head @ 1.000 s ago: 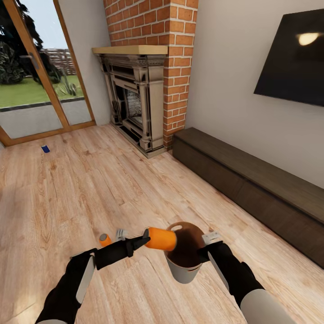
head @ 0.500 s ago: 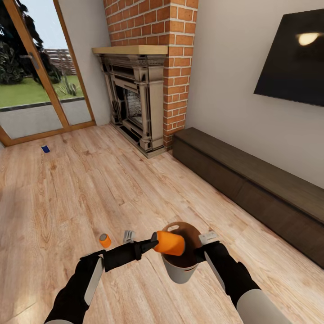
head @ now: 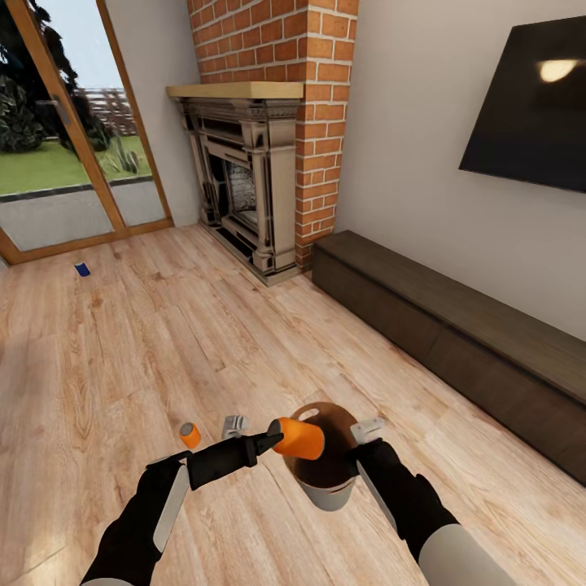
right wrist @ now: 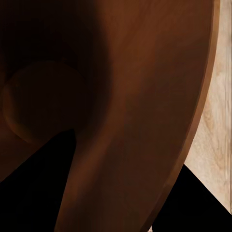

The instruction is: Put the three can of soda from the living room inside the tash can in the kitchen.

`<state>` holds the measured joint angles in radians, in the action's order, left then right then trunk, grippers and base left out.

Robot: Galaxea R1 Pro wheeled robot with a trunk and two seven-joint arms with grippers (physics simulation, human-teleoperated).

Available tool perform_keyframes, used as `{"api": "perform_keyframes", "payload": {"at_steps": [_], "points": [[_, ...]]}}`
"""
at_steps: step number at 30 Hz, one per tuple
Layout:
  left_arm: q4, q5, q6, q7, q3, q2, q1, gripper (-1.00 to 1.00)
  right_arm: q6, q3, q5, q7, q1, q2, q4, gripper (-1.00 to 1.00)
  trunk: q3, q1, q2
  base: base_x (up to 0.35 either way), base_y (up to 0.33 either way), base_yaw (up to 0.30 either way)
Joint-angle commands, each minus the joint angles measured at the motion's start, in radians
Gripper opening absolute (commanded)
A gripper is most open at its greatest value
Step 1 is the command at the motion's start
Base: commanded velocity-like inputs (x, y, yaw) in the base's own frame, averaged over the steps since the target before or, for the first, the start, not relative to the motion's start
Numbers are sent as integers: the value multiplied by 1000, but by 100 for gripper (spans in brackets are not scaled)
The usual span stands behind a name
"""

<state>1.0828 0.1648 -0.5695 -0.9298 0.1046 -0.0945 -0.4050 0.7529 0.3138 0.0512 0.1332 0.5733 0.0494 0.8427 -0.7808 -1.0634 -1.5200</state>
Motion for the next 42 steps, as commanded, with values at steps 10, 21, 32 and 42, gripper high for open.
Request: {"api": "perform_keyframes", "payload": {"at_steps": [10,21,32,42], "points": [[-5,0,0,95,0,-1,0,-100,-1,11,-8,6,0,18,-1,-100,0,0,0,0,0,0],[-20,-2,0,113,-1,-1,0,-100,-1,13,-8,6,0,26,-3,-100,0,0,0,0,0,0],[-65,-24,2,115,-10,-34,0,-100,-1,13,-8,6,0,29,-4,-100,0,0,0,0,0,0],[-64,-43,2,115,-11,-43,0,100,-1,13,-8,6,-1,33,-12,-100,0,0,0,0,0,0]]}}
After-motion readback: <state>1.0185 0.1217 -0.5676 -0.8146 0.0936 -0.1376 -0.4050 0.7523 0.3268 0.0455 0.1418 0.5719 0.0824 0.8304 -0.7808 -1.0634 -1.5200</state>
